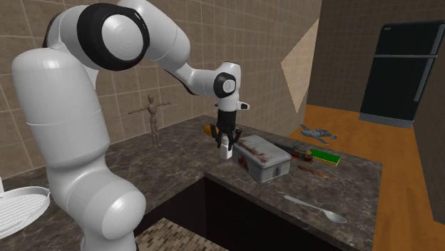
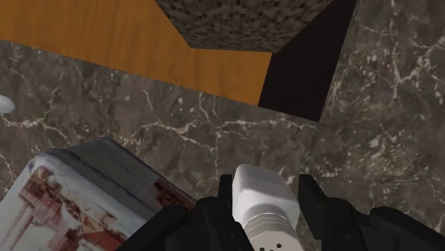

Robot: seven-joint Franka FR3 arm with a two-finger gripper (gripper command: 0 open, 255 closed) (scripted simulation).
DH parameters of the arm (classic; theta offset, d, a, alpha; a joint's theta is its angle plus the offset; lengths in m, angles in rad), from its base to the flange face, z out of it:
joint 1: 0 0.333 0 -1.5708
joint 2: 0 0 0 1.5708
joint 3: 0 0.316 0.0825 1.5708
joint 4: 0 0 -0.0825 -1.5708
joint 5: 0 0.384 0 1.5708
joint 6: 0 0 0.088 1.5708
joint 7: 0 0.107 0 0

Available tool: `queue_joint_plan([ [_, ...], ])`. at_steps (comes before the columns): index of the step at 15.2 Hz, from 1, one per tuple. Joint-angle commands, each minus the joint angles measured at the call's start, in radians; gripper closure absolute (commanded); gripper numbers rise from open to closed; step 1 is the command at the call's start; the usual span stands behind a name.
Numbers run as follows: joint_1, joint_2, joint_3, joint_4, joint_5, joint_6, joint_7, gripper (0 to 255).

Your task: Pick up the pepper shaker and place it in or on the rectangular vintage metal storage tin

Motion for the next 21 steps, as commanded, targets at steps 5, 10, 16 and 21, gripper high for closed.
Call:
queue_joint_plan([
  [5, 0.0, -0.03, 0.001, 0.053, -0.003, -0.083, 0.003, 255],
  [10, 0.0, -0.048, 0.001, 0.101, -0.005, -0.149, 0.005, 255],
  [16, 0.001, -0.062, 0.002, 0.167, -0.006, -0.229, 0.007, 255],
  [21, -0.013, -0.001, -0.016, 0.276, -0.005, -0.279, -0.024, 255],
])
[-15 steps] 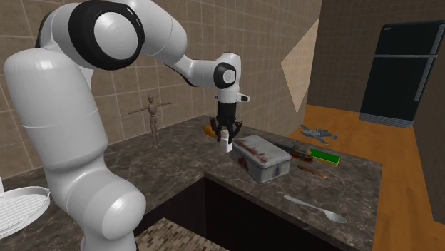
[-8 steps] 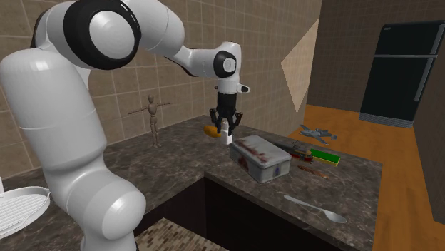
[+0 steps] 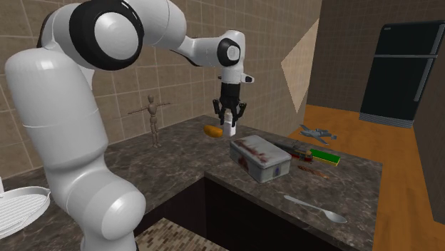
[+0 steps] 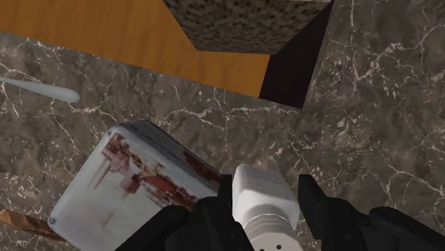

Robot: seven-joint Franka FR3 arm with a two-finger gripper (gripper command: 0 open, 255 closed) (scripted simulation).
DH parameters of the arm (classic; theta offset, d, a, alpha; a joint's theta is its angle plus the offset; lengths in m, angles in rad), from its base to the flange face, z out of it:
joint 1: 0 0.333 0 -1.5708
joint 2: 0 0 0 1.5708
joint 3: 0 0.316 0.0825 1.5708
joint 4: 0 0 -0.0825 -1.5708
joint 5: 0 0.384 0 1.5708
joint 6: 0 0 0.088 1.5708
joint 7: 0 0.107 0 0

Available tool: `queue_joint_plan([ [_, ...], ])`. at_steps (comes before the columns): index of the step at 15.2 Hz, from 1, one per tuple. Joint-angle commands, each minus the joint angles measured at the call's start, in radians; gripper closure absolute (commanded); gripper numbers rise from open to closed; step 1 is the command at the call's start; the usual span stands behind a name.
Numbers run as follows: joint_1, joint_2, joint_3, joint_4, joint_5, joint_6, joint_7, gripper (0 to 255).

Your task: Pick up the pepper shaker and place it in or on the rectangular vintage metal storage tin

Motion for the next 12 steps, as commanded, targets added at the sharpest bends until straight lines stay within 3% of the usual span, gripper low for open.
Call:
queue_joint_plan([
  [1, -0.014, 0.059, -0.017, 0.073, 0.002, -0.015, -0.031, 255],
  [6, -0.054, 0.237, -0.051, 0.314, 0.019, -0.08, -0.108, 255],
  [10, -0.099, 0.413, -0.071, 0.571, 0.044, -0.164, -0.166, 255],
  [12, -0.098, 0.409, -0.069, 0.538, 0.043, -0.135, -0.166, 255],
])
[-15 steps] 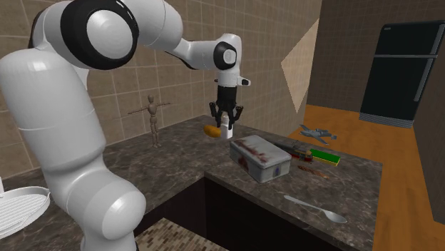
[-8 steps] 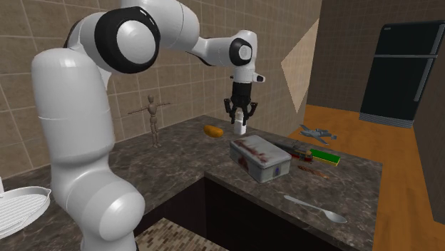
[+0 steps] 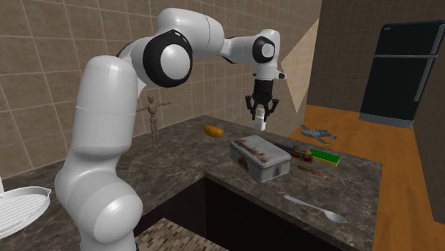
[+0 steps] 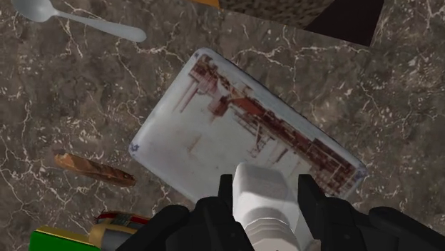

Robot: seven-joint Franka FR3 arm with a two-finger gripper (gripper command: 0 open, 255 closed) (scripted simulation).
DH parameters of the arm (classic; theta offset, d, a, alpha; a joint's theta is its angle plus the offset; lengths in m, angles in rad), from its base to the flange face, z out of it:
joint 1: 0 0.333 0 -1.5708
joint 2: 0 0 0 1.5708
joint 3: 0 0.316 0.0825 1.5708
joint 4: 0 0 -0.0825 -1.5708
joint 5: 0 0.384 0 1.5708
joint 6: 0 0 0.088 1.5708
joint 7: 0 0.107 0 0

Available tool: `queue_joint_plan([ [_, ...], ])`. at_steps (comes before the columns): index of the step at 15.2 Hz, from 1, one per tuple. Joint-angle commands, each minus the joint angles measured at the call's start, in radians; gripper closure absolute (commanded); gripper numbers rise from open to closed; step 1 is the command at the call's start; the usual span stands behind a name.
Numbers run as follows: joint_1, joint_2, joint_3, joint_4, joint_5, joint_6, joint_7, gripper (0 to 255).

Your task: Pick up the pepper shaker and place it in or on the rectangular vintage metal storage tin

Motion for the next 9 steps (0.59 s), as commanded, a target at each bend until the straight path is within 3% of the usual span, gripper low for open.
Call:
queue_joint_plan([
  [1, -0.001, 0.006, 0.0, -0.016, 0.001, 0.022, -0.003, 255],
  [9, 0.002, 0.006, 0.001, -0.123, 0.001, 0.129, -0.004, 255],
])
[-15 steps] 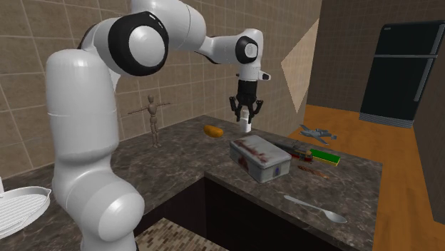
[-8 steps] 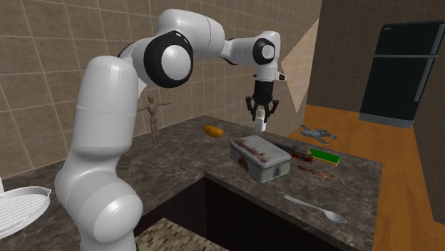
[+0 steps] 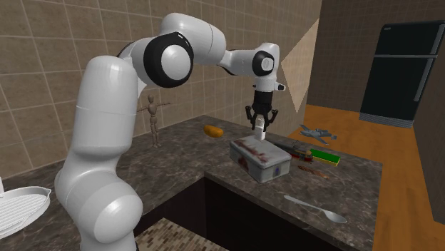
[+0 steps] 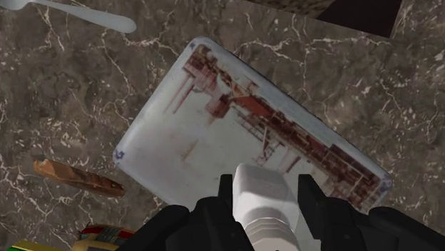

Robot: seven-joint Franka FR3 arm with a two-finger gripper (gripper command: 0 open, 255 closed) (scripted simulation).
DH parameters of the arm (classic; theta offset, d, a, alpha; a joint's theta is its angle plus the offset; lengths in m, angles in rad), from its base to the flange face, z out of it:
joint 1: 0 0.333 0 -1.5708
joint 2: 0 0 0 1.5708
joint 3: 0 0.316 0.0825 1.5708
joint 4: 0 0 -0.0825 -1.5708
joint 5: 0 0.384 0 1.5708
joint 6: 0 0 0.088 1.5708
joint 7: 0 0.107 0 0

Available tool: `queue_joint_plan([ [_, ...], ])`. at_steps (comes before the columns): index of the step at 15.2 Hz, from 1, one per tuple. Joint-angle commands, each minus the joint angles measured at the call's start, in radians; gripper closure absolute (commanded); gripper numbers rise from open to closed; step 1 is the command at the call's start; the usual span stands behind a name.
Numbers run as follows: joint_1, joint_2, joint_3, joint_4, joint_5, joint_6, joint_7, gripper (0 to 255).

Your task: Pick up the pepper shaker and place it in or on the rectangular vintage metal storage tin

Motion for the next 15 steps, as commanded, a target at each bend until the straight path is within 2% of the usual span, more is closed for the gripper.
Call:
queue_joint_plan([
  [1, 0.001, 0.002, 0.001, -0.024, 0.001, 0.027, 0.0, 255],
  [6, 0.002, 0.01, 0.002, -0.073, 0.002, 0.084, -0.001, 255],
  [13, 0.002, 0.01, 0.002, -0.073, 0.002, 0.083, -0.001, 255],
  [14, 0.002, 0.01, 0.002, -0.073, 0.002, 0.083, -0.001, 0],
  [15, 0.002, 0.01, 0.002, -0.073, 0.002, 0.083, -0.001, 0],
])
